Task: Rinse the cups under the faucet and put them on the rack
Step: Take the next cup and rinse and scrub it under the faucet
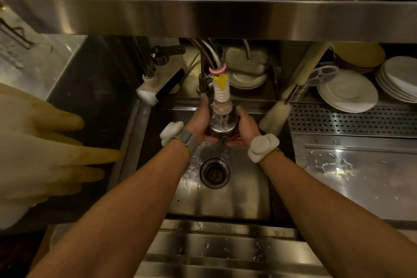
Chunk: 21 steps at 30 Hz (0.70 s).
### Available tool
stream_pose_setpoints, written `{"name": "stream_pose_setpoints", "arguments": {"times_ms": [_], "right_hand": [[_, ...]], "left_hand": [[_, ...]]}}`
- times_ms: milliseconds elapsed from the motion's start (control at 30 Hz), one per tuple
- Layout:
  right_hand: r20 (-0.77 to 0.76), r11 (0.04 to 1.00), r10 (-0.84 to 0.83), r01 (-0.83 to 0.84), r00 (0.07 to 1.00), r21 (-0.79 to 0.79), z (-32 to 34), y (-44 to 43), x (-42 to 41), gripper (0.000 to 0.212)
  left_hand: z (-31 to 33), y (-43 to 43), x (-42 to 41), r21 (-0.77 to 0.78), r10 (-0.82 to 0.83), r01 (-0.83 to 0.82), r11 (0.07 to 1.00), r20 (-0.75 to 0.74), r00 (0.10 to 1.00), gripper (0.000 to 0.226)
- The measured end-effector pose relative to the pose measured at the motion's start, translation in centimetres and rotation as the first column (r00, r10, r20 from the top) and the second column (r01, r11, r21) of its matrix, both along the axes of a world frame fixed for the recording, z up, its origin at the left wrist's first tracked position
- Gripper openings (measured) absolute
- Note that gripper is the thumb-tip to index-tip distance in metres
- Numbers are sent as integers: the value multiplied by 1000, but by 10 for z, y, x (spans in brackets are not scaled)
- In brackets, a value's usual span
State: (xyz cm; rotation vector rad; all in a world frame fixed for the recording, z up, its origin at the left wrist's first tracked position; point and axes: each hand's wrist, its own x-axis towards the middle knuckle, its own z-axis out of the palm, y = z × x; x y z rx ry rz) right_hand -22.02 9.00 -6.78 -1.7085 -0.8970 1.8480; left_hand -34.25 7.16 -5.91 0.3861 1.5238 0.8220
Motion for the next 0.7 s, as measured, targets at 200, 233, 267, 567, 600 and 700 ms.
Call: {"name": "stream_pose_setpoints", "arguments": {"times_ms": [200,233,267,567,600,700], "right_hand": [[43,994,112,-111,993,-20,-8,-14,-6,57],[44,997,72,-71,996,-27,-9,-10,2,55],[38,999,38,-37,999,-32,-8,-7,5,54],[32,990,140,-140,990,10,-5,-15,-11,49],[50,991,135,-135,990,1,-8,-19,-6,51],[89,999,34,-32,995,-24,-11,-17,18,52]], "left_hand": [[-11,-9,-13,-62,28,-29,998,-16,999,79],[-10,-4,-6,-59,-5,5,998,12,1000,81],[-8,-2,-2,-43,-20,21,999,31,999,82],[-16,-11,-19,-40,50,-50,998,5,999,77],[-18,-14,-14,-51,34,-33,998,13,999,73],[-16,-12,12,-46,-42,45,998,77,996,76]]}}
